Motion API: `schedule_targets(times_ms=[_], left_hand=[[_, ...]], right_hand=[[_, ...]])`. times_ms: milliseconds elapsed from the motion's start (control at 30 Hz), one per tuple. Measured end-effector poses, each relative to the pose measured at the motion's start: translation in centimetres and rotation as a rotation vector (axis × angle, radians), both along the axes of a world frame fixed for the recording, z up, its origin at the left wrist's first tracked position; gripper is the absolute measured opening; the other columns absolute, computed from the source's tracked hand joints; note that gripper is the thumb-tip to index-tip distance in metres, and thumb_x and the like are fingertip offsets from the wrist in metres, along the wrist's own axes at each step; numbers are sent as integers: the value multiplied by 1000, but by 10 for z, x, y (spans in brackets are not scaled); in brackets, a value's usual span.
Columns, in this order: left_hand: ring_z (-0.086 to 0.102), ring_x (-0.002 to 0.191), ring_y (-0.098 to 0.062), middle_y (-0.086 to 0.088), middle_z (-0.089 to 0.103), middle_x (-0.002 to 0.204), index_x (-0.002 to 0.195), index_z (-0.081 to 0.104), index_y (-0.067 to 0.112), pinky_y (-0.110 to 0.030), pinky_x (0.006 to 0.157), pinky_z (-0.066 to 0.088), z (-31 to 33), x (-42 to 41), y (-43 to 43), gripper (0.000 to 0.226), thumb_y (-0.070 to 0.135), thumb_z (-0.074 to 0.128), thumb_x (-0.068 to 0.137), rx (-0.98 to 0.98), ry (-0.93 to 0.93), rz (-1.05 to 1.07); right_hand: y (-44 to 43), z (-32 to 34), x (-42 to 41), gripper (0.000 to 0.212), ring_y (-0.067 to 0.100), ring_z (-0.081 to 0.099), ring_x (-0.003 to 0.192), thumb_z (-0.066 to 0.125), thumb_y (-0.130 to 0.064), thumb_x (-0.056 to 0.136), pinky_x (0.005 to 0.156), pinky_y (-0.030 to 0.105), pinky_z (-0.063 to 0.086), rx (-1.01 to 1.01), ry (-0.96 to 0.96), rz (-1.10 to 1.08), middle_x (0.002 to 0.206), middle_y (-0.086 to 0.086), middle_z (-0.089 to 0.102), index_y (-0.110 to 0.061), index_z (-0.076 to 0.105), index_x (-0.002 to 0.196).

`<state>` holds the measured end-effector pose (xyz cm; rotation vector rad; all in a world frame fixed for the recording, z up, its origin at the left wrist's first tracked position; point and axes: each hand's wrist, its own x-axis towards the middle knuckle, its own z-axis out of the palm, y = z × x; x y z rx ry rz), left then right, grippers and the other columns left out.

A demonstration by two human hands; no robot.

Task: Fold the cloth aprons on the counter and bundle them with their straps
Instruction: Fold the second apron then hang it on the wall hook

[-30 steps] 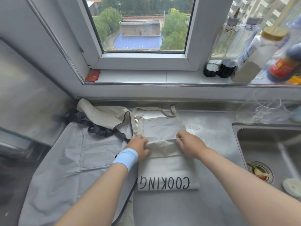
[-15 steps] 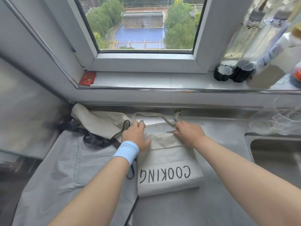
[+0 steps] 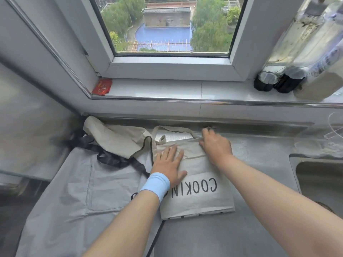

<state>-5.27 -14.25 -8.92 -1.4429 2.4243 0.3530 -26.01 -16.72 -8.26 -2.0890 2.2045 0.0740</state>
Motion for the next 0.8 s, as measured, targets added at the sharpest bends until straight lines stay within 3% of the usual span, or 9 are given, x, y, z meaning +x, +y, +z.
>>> schedule_targets(times_ms=[100,200,300,400,500,600,667,733,800], left_hand=[[-15,148,-27,0,-17,162,154,-2,29,-49,119,-2,0,-5,3,80,63,34,91,40,-36,54],[-1,149,-29,-4,0,163,153,13,26,-45,120,6,11,-9,7,76,53,47,90,-27,9,83],[40,125,-26,-1,41,137,130,45,26,-35,97,34,21,-7,21,42,27,53,89,-98,147,-23],[52,102,-29,-3,52,110,110,53,22,-33,75,37,32,-3,48,19,27,48,92,44,209,-80],[47,108,-25,-2,54,110,111,56,24,-34,81,38,30,4,72,29,43,47,91,61,148,-138],[40,116,-24,-1,48,120,121,53,28,-38,96,39,28,14,88,50,59,51,82,59,125,-116],[37,119,-25,-1,43,127,129,47,26,-40,100,38,30,20,99,66,66,55,76,65,98,-137],[36,121,-26,-2,39,132,135,40,26,-41,101,38,31,22,110,77,65,61,73,71,79,-157],[37,124,-27,-2,37,137,140,33,26,-43,102,39,34,26,118,81,56,66,72,99,81,-144]], right_hand=[[9,-5,-2,53,32,53,116,56,-10,91,85,43,46,-126,-104,20,140,11,49,-17,41,141],[34,0,2,61,32,49,115,61,3,73,87,43,43,-262,-178,47,137,13,48,-17,52,130],[71,6,7,31,28,55,91,66,-10,71,74,36,43,-184,-232,253,105,4,53,-19,58,100],[109,13,10,23,22,51,77,62,-36,76,64,31,36,-8,-337,373,89,-3,48,-21,53,90],[135,16,12,50,16,47,92,56,-64,71,73,33,39,162,-210,468,101,-5,48,-28,53,105],[152,16,9,65,21,48,107,48,-69,69,83,40,49,219,-63,526,122,0,48,-31,51,122],[161,17,8,54,23,52,109,44,-60,77,74,40,53,180,-4,542,124,2,51,-29,54,120],[167,18,10,31,26,61,98,42,-45,88,61,37,51,112,40,571,113,1,60,-24,60,103],[173,29,18,25,27,64,92,41,-35,97,63,36,47,99,12,543,103,0,65,-21,61,91]])
